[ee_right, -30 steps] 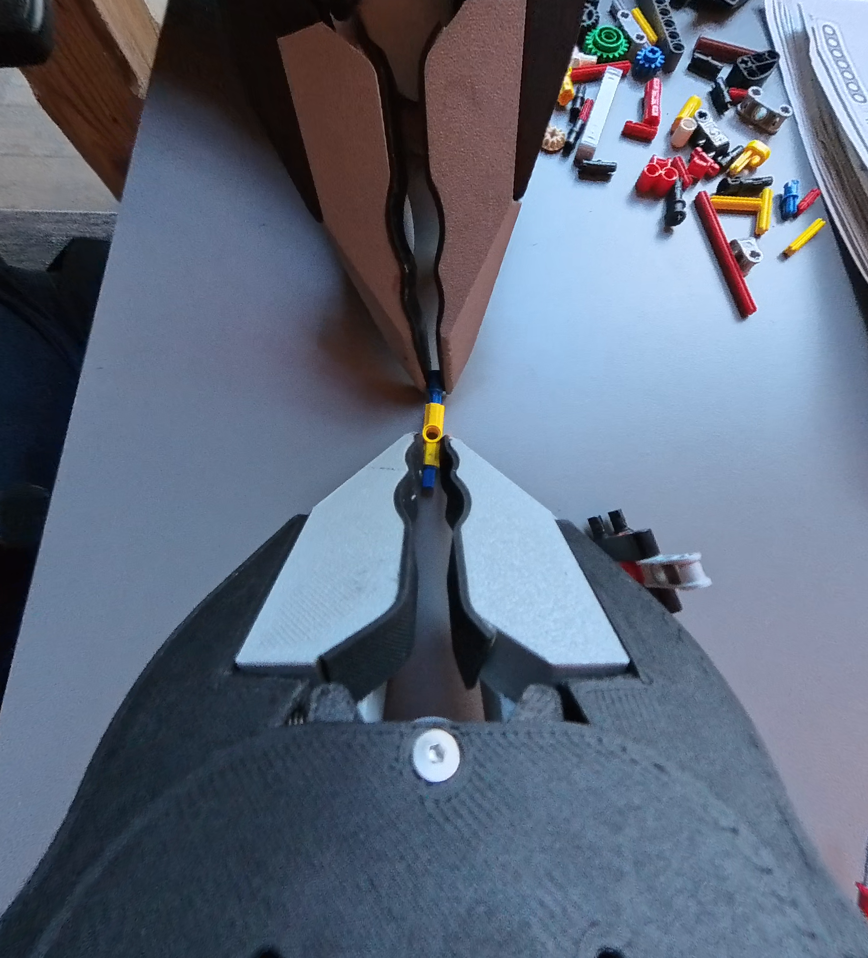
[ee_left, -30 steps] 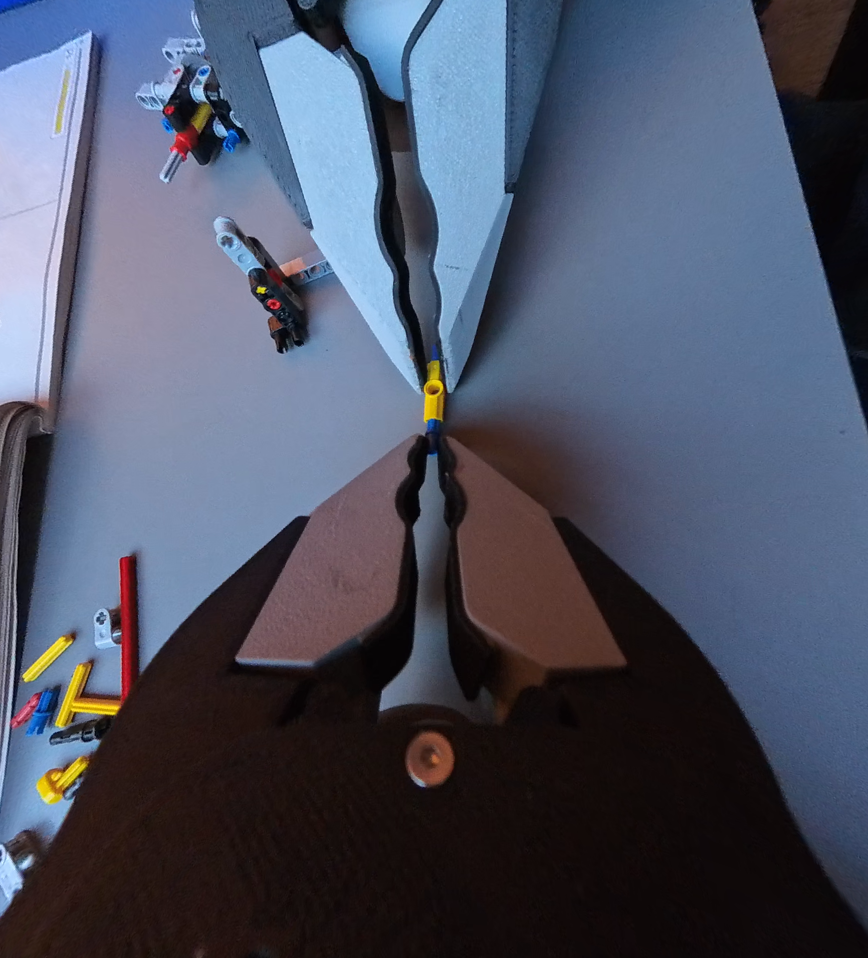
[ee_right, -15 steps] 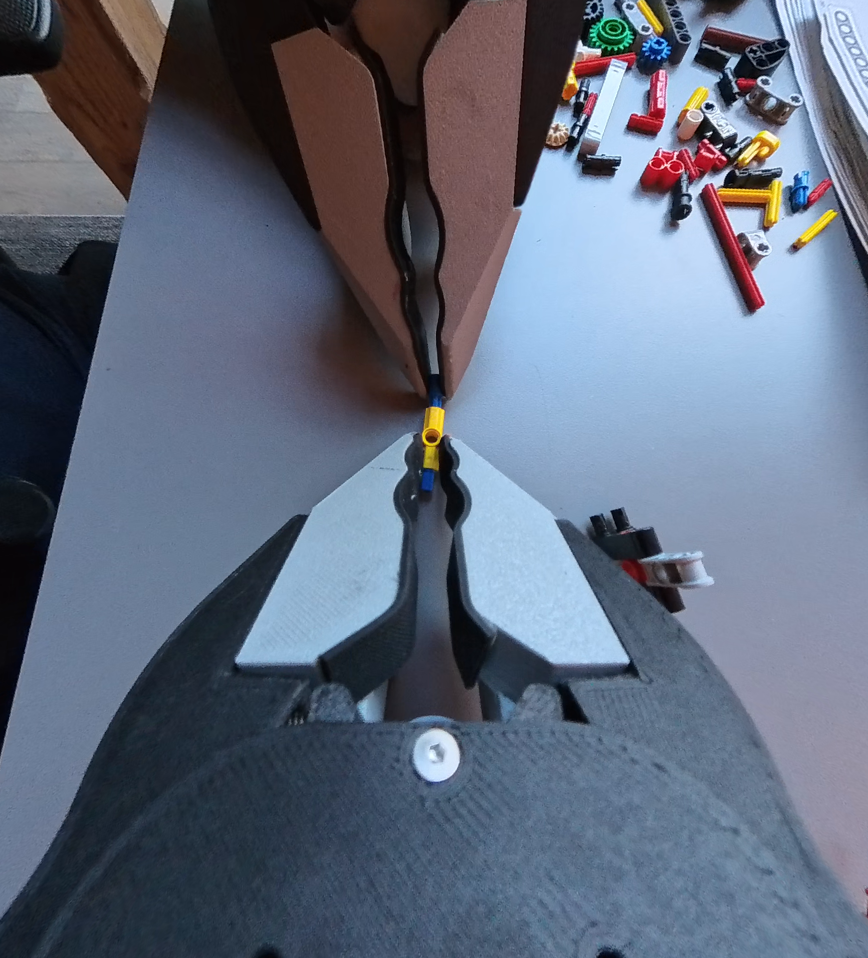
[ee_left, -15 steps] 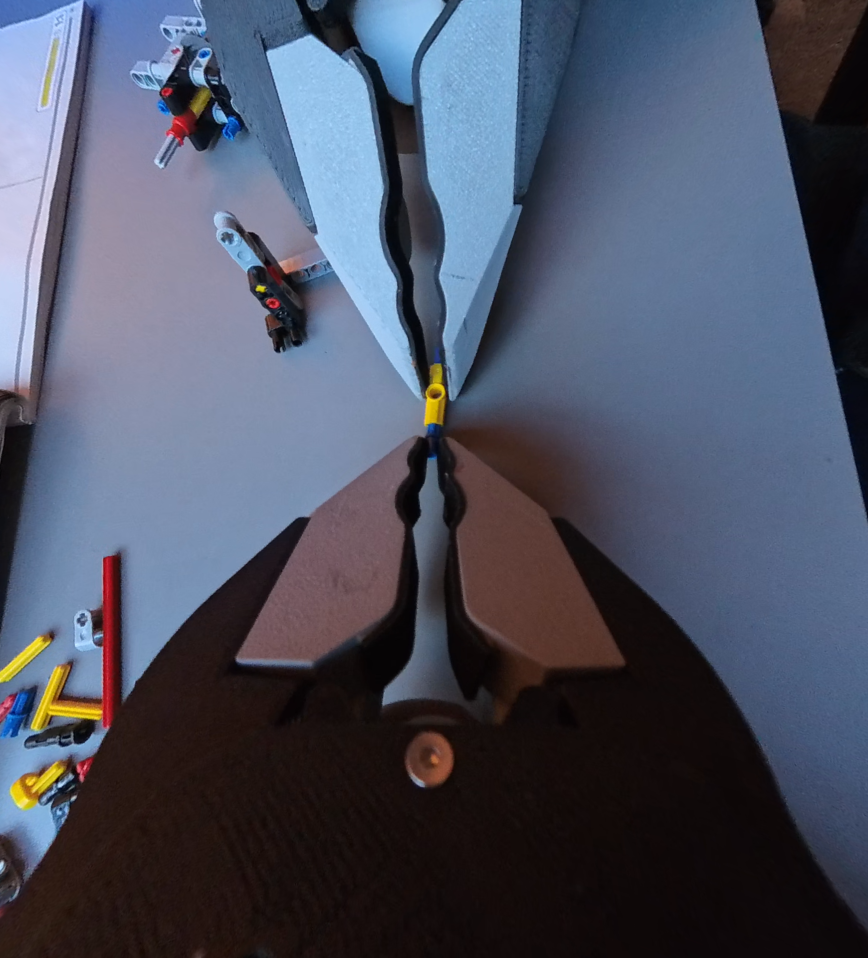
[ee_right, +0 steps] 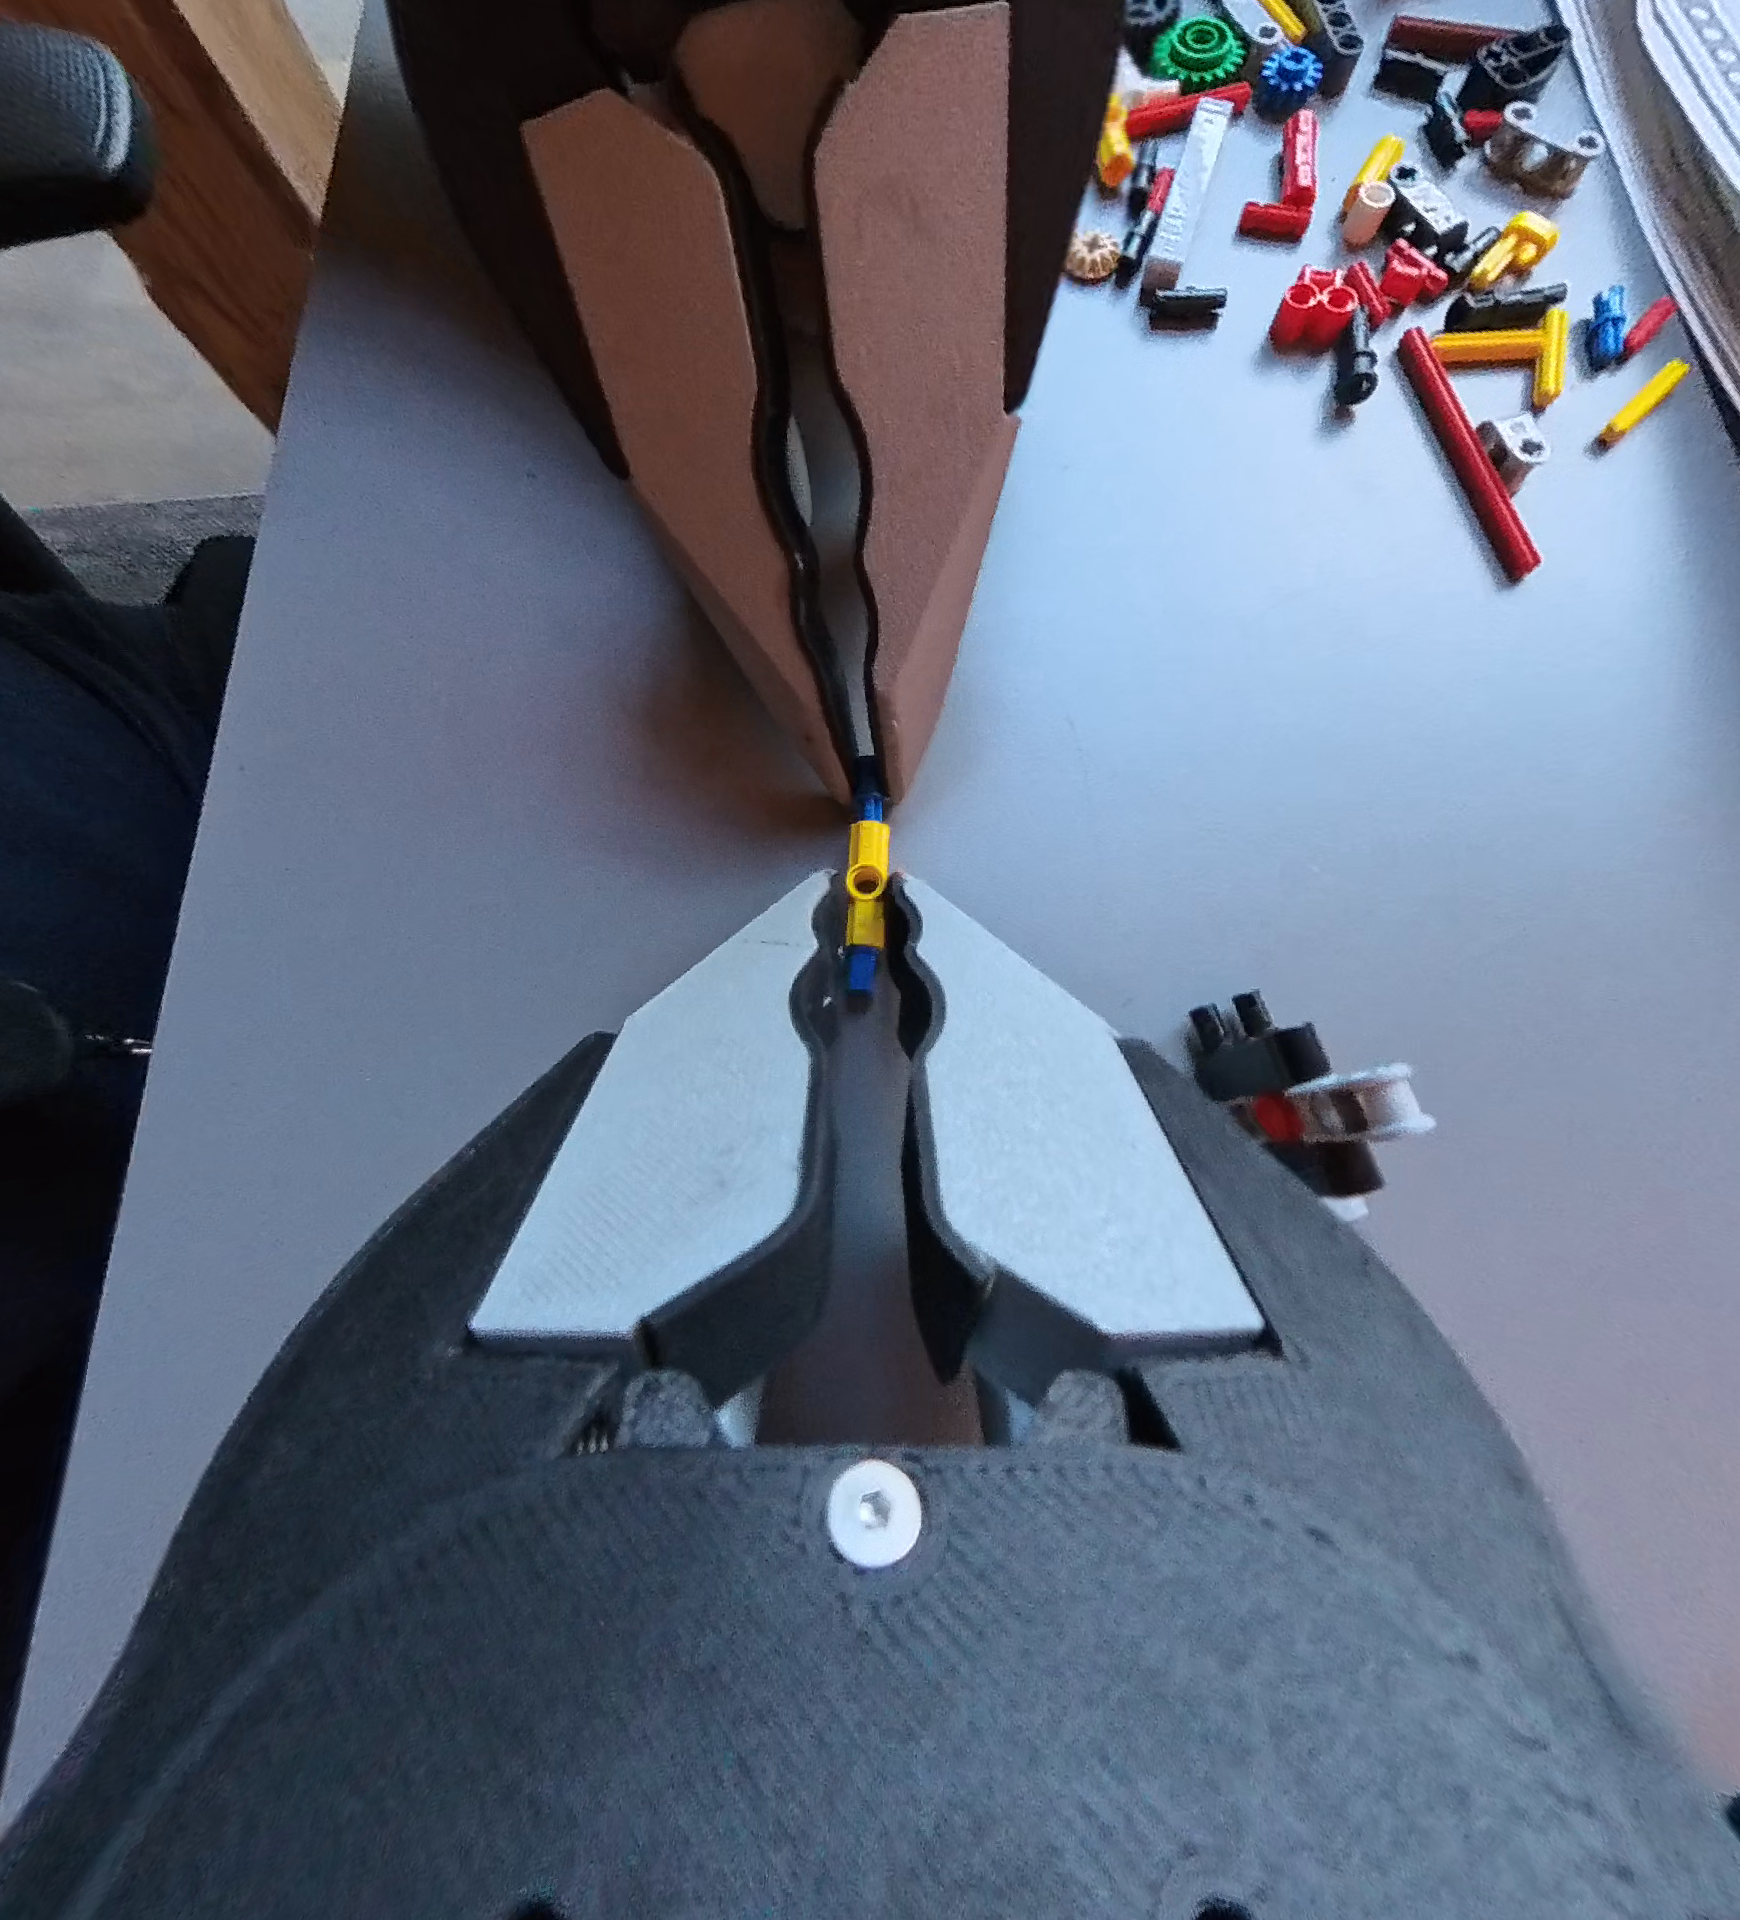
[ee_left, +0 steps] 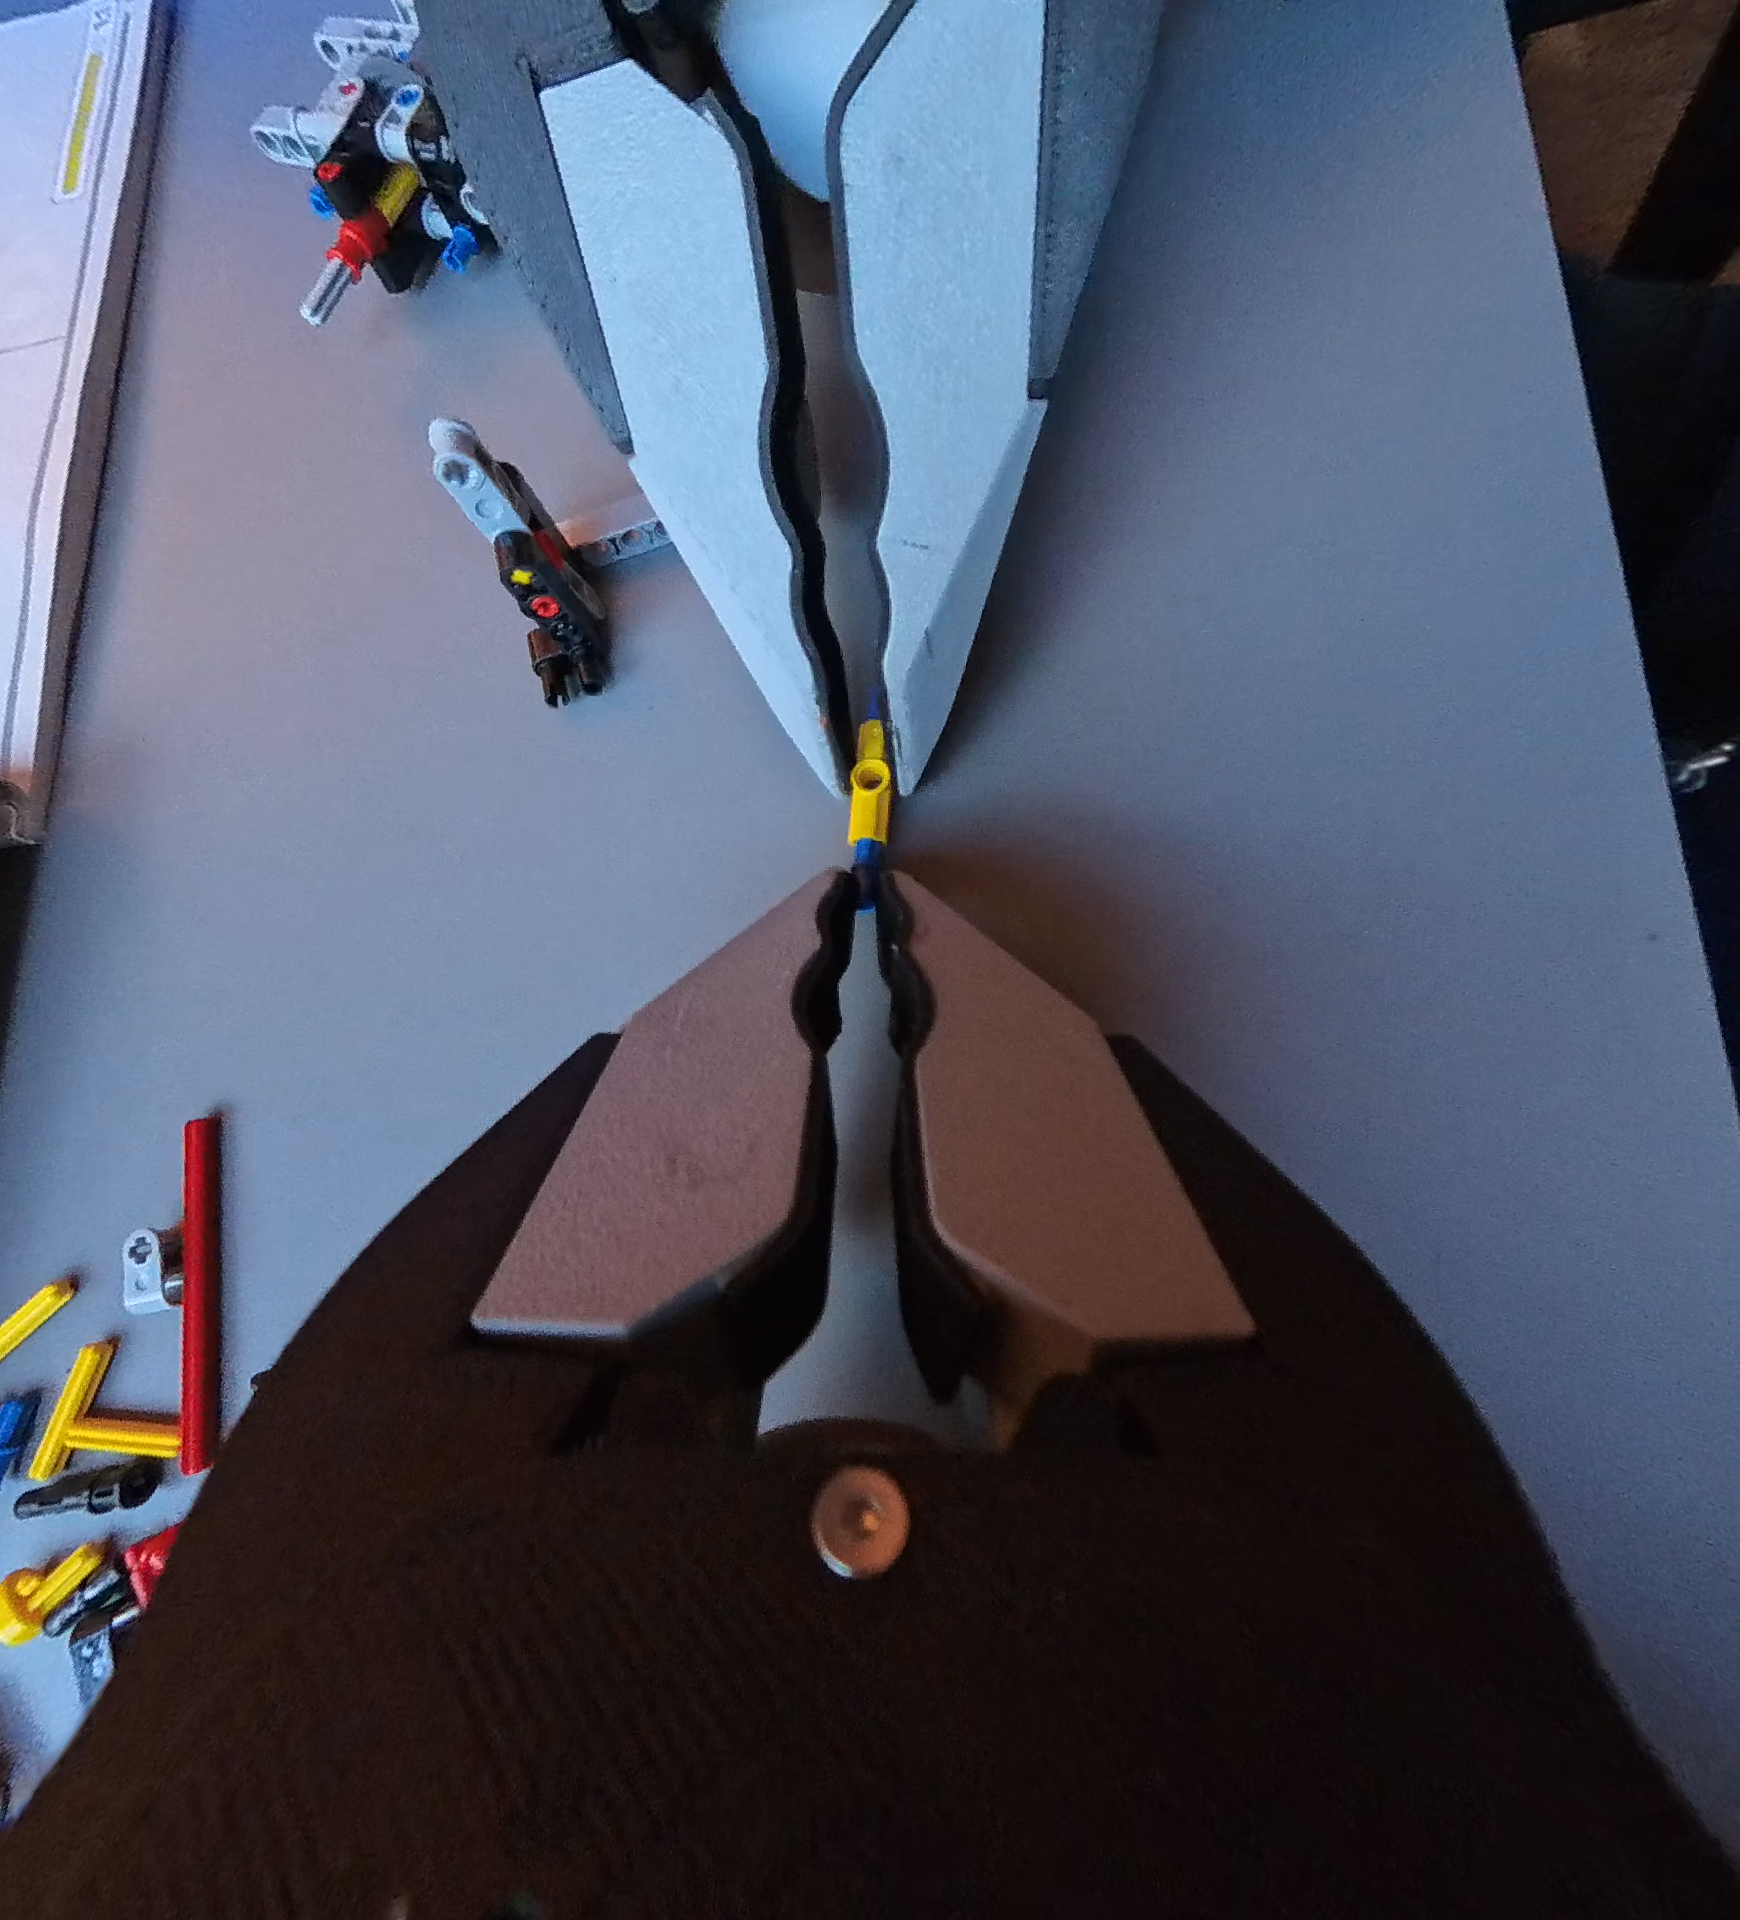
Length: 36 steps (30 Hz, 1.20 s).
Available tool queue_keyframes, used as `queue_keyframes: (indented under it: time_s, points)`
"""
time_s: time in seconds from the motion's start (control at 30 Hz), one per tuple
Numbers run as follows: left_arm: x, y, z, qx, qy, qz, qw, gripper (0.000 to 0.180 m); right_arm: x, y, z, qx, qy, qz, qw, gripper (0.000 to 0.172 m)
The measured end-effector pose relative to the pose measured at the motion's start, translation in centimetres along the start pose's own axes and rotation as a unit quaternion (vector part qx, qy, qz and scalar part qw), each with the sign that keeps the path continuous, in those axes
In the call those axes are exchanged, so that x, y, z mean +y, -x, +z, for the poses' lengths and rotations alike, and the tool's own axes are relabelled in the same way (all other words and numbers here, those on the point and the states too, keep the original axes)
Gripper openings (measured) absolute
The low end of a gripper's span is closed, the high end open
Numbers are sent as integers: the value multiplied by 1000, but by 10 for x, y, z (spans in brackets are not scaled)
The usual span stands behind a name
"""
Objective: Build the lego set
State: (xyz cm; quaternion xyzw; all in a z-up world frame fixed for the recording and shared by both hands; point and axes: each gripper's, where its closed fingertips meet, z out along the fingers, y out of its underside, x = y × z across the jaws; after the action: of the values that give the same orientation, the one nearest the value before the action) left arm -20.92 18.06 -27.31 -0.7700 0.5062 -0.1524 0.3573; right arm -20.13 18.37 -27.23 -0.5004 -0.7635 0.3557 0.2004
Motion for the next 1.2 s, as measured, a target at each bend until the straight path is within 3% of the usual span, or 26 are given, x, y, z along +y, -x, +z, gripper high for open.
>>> queue_keyframes:
  time_s: [0.1,0.2,0.5,1.03,1.2]
  points:
    - [-1,1,1,-10,5,-13,1000,2,1,-3,-1,37,3,-36,999,10]
    - [-1,1,1,-14,2,-28,1000,2,1,-3,0,54,5,-54,997,4]
    - [-4,-4,4,-9,0,-10,1000,1,4,1,-3,-13,9,10,1000,4]
    - [-8,-4,6,-13,3,-6,1000,0,5,2,-4,-15,12,4,1000,4]
    - [-14,0,4,-6,-20,-61,998,1,4,0,-11,-64,-9,81,995,4]
